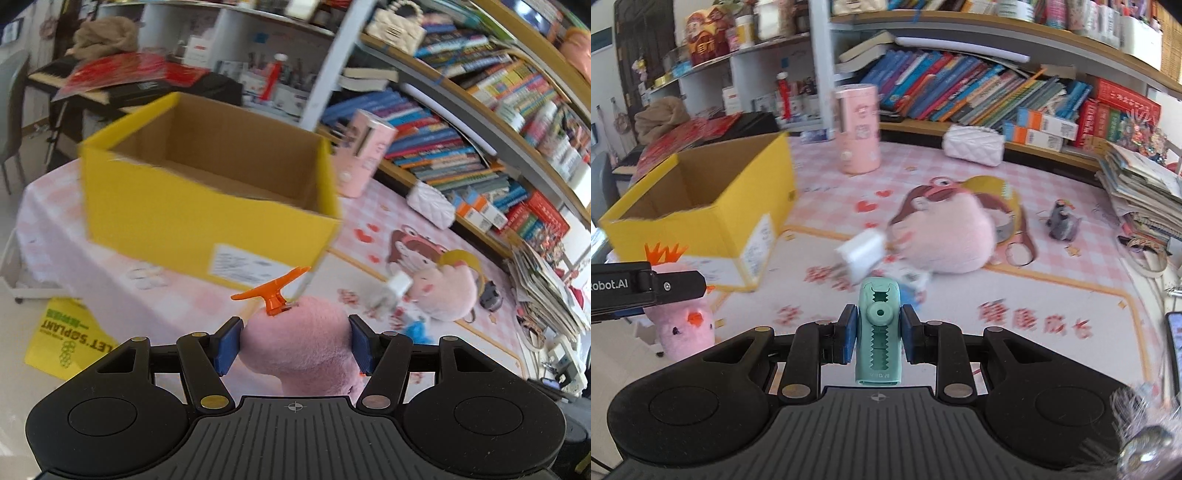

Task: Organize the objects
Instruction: 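Lift and carry both held items toward the yellow cardboard box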

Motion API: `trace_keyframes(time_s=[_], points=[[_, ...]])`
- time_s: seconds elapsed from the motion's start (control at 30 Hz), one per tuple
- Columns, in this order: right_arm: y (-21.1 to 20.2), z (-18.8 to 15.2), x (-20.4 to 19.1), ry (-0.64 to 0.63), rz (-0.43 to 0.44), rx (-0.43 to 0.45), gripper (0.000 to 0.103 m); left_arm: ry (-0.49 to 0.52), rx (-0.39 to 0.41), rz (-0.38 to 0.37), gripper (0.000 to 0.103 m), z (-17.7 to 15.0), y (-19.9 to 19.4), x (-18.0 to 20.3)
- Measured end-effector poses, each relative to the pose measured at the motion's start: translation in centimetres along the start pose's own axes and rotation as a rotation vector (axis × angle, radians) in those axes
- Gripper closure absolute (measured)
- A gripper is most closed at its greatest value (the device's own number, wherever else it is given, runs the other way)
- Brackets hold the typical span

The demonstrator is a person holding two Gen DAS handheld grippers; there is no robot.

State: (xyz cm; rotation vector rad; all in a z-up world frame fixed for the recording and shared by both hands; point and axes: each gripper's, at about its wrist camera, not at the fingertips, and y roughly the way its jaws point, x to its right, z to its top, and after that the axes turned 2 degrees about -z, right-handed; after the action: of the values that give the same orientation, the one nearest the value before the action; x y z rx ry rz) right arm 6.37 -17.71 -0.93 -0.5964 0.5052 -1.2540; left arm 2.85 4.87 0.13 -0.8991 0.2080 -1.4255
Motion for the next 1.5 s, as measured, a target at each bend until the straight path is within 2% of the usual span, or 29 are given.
trace_keyframes(time_s=[0.27,0.6,0.93,1.5], points=[[-1.7,-2.3,-6.5,-0.017,0.014,-0.01,0.08,0.006,0.005,-0.014,0.043,-0.3,-3.2,-5.4],[-3.2,-4.4,-12.1,-0.008,0.036,-0.013,0.08,0.023,0.007,-0.005,0.043,-0.5,-6.3,-9.5],[-4.0,-4.3,-14.9,-0.046,0.05,0.001,0.08,0.009,0.033,-0.014,0.043,-0.1,-7.6,-11.6],[-3.6,-3.8,-16.4,-0.056,0.054,0.009,0.08,0.019,0.049,-0.014,0.043,0.5,-7.8,-12.4]])
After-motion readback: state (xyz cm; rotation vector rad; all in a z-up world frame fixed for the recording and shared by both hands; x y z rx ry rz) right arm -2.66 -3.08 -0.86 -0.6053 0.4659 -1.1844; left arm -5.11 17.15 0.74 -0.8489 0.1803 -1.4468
